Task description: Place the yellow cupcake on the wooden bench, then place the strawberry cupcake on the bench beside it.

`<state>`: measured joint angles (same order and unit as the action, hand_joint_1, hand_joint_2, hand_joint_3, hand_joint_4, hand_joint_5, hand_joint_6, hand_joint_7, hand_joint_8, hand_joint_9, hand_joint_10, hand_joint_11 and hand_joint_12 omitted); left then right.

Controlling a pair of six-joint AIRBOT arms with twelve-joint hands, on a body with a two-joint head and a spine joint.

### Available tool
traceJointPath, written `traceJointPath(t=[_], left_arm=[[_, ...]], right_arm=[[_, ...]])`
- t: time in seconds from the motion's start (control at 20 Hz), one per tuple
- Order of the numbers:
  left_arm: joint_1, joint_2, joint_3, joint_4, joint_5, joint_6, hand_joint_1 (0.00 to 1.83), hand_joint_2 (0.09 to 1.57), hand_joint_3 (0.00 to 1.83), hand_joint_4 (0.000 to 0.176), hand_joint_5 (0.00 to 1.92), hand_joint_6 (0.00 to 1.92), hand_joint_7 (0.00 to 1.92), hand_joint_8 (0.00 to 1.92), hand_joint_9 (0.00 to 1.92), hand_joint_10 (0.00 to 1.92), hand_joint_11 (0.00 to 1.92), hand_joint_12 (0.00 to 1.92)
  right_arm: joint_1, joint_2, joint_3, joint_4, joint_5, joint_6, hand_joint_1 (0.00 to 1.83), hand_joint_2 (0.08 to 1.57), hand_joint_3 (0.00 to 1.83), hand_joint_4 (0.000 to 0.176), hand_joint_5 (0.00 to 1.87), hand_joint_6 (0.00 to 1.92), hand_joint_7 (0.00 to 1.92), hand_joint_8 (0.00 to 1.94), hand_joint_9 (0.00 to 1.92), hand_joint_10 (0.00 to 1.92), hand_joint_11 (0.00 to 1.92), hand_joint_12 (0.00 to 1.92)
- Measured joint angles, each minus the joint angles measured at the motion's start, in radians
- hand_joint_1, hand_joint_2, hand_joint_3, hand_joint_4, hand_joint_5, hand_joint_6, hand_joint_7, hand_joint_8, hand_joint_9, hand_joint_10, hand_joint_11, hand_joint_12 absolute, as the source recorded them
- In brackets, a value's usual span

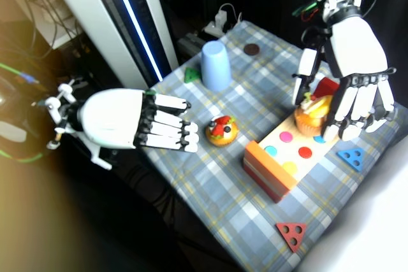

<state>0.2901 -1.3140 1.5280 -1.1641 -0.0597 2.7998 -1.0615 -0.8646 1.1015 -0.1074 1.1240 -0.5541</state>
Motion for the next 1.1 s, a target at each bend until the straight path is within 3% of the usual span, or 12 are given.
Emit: traceJointPath(t=[0.05,0.1,0.25,0.35,0.45,0.5,0.75,0.8,0.85,0.9,1.0,1.1], left_arm=[[0.000,0.006,-0.008,0.000,-0.001,0.002,1.13,1.06,0.00,0.095,0.68,0.00,0.54,0.00,0.57,0.00,0.04,0.91],[0.000,0.007,-0.008,0.001,0.003,0.002,1.14,1.05,0.00,0.085,0.70,0.00,0.56,0.00,0.61,0.01,0.08,0.84],[0.004,0.011,-0.011,0.000,-0.001,0.002,1.16,1.03,0.00,0.104,0.64,0.00,0.50,0.00,0.52,0.00,0.08,0.67],[0.004,0.021,-0.023,0.001,0.002,0.003,1.05,1.00,0.00,0.171,0.35,0.00,0.32,0.00,0.34,0.00,0.00,0.66],[0.004,0.023,-0.023,0.002,0.005,0.004,1.01,0.90,0.00,0.176,0.20,0.00,0.19,0.00,0.23,0.00,0.00,0.68],[0.005,0.027,-0.032,0.004,-0.003,0.005,1.00,0.87,0.00,0.176,0.12,0.00,0.08,0.00,0.12,0.00,0.00,0.42],[0.014,0.055,-0.081,0.019,-0.032,0.005,0.95,0.82,0.00,0.176,0.01,0.00,0.00,0.00,0.02,0.00,0.00,0.12],[0.021,0.079,-0.116,0.080,-0.062,-0.058,0.91,0.83,0.00,0.176,0.00,0.00,0.00,0.00,0.00,0.00,0.00,0.02],[0.029,0.093,-0.133,0.133,-0.075,-0.120,0.91,0.83,0.00,0.176,0.00,0.00,0.00,0.00,0.00,0.00,0.00,0.02],[0.043,0.124,-0.172,0.231,-0.092,-0.237,0.89,0.82,0.00,0.176,0.00,0.00,0.00,0.00,0.00,0.00,0.00,0.00],[0.066,0.171,-0.233,0.405,-0.127,-0.435,0.83,0.83,0.00,0.176,0.00,0.00,0.00,0.00,0.00,0.00,0.00,0.00],[0.107,0.245,-0.326,0.589,-0.232,-0.666,0.67,0.83,0.00,0.176,0.00,0.00,0.00,0.00,0.00,0.00,0.02,0.01]], right_arm=[[0.000,0.000,0.000,0.000,0.001,0.000,0.93,1.29,0.00,0.033,0.67,1.44,0.95,0.00,0.81,0.00,0.63,0.40],[0.000,0.000,0.000,0.000,0.000,0.000,0.92,1.29,0.00,0.058,0.67,1.45,0.94,0.00,0.81,0.00,0.62,0.40],[0.000,0.000,0.000,0.001,0.000,0.000,0.92,1.29,0.00,0.053,0.67,1.45,0.93,0.00,0.81,0.00,0.60,0.42],[0.000,0.000,0.000,0.001,0.000,0.001,0.90,1.29,0.00,0.079,0.66,1.46,0.92,0.00,0.80,0.00,0.59,0.41],[0.000,0.000,0.000,0.002,0.000,0.001,0.84,1.31,0.00,0.146,0.62,1.51,0.89,0.00,0.75,0.00,0.52,0.39],[0.000,0.000,0.000,0.001,0.000,0.001,0.70,1.33,0.00,0.078,0.64,0.60,0.84,0.00,0.69,0.00,0.48,0.34],[0.000,-0.002,0.000,0.002,-0.003,0.001,0.66,1.23,0.00,0.000,0.60,0.00,0.59,0.00,0.43,0.00,0.33,0.24],[0.000,-0.008,0.001,0.000,-0.007,0.001,0.67,1.18,0.00,0.047,0.50,0.00,0.48,0.00,0.38,0.00,0.31,0.26],[0.008,-0.013,0.005,-0.004,-0.015,0.001,0.67,1.18,0.00,0.047,0.50,0.00,0.48,0.00,0.38,0.00,0.31,0.26],[0.026,-0.023,0.011,-0.018,-0.037,0.001,0.68,1.13,0.00,0.089,0.43,0.00,0.41,0.00,0.36,0.00,0.29,0.26],[0.058,-0.034,0.019,-0.044,-0.067,0.002,0.66,1.09,0.00,0.095,0.41,0.00,0.38,0.00,0.34,0.00,0.26,0.29],[0.103,-0.065,0.039,-0.073,-0.097,0.002,0.73,1.00,0.00,0.173,0.32,0.00,0.28,0.00,0.31,0.00,0.10,0.67]])
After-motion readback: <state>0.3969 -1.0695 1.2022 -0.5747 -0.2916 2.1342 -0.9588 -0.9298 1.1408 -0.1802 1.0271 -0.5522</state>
